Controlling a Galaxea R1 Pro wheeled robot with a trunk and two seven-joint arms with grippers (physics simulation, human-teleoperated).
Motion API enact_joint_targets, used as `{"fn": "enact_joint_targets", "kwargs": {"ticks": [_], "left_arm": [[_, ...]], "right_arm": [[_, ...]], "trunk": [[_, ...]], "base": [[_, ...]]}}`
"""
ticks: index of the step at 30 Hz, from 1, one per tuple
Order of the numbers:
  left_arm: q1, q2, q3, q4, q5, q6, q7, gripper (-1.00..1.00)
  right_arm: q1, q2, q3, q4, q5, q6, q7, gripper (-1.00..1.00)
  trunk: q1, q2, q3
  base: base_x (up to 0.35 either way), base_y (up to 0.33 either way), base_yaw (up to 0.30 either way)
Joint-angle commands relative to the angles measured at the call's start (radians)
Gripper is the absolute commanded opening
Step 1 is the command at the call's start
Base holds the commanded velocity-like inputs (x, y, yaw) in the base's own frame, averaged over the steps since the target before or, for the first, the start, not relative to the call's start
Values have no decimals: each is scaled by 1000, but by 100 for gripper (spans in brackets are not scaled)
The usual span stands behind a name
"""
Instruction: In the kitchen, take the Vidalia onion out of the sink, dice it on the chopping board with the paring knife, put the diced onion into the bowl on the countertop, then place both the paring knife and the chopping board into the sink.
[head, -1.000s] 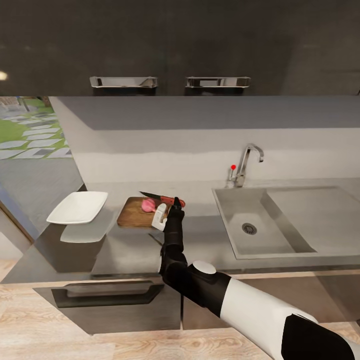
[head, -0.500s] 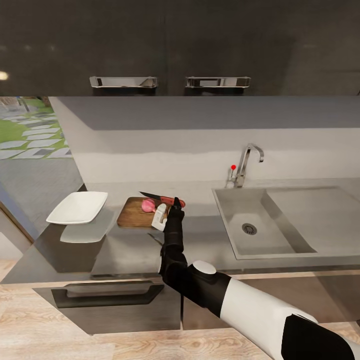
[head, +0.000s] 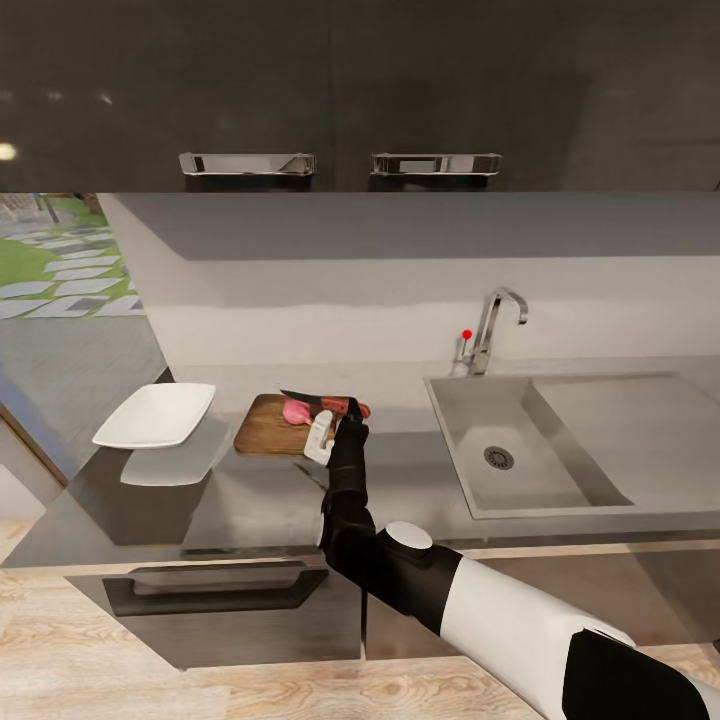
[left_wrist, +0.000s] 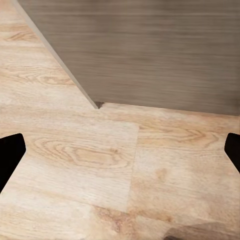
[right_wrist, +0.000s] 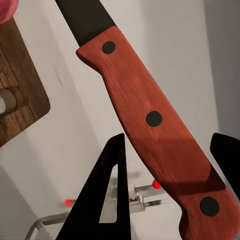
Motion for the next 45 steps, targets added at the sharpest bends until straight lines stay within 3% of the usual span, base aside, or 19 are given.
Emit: {"fn": "enact_joint_targets", "kwargs": {"ticks": [1,26,35,45], "left_arm": [[-2,0,0,4,3,-6,-1,100],[-2,0,0,4,3,-6,-1,100],[-2,0,0,4,3,-6,-1,100],[-2,0,0,4,3,-6,-1,100]], "right_arm": [[-1,0,3,0,-1,5,-4,-100],[-1,0,3,5,-1,5,-2,-100],[-1,0,30,20,-1,5,-2,-100],[-1,0,34,21,-1,4,-2,-100]], "trunk": [[0,-1,-1],[0,-1,-1],[0,-1,-1],[0,-1,-1]], "base": [[0,0,0],[0,0,0],[0,0,0],[0,0,0]]}}
